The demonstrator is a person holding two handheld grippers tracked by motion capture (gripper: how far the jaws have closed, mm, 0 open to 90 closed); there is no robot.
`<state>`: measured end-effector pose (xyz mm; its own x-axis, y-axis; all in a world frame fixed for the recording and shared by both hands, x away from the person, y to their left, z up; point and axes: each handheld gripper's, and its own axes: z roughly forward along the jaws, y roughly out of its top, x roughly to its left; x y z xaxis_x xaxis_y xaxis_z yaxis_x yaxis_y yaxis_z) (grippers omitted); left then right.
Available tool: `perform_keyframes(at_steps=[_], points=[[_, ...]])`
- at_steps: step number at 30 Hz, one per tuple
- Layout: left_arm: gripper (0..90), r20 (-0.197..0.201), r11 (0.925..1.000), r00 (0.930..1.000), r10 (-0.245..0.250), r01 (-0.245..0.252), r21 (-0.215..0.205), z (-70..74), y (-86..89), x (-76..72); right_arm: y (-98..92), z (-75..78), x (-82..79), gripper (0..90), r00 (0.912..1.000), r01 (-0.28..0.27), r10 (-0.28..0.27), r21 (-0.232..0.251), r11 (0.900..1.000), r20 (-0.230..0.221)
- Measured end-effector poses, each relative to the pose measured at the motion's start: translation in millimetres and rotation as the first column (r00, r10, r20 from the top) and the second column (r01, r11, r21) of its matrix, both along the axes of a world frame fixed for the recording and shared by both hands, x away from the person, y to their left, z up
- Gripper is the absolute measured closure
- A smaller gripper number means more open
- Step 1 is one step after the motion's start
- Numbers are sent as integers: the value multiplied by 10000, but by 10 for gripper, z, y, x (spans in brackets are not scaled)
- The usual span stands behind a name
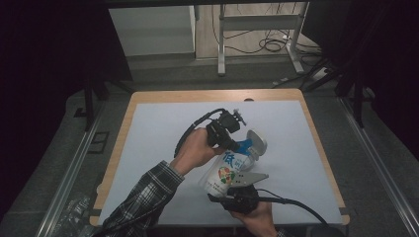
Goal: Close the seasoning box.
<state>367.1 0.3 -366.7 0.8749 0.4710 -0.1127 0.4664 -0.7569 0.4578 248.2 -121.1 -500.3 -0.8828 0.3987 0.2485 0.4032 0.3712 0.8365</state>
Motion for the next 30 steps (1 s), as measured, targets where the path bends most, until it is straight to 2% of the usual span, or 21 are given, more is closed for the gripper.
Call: perform_keyframes(at_steps=[15,30], points=[[898,-129,9996,9999,-4,7,282,-1,-47,37,12,42,4,756,9995,-146,147,-18,9999,265],[900,-190,9966,9998,-108,123,810,-1,-127,82,43,92,34,759,9982,-332,332,-12,9994,506]])
